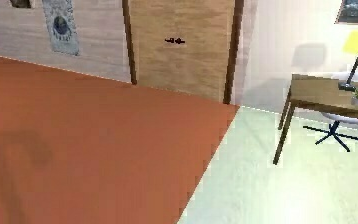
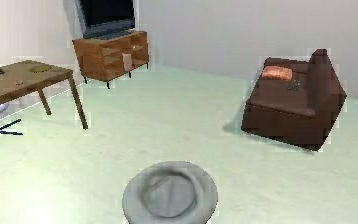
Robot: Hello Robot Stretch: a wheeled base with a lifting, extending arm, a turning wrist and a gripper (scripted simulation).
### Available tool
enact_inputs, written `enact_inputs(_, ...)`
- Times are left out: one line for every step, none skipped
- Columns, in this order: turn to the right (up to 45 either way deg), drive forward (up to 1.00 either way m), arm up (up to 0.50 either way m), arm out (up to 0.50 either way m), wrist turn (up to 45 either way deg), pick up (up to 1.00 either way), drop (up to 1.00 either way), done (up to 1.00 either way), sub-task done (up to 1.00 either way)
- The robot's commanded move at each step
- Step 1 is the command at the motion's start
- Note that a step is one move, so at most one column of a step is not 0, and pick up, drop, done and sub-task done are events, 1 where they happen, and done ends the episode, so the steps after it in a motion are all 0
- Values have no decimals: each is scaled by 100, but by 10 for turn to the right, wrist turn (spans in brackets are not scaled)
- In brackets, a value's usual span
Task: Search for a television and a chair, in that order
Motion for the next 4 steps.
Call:
enact_inputs(330,0,0,0,0,0,0,0,0)
enact_inputs(0,85,0,0,0,0,0,0,0)
enact_inputs(0,45,0,0,0,0,0,0,0)
enact_inputs(450,0,0,0,0,0,0,0,0)
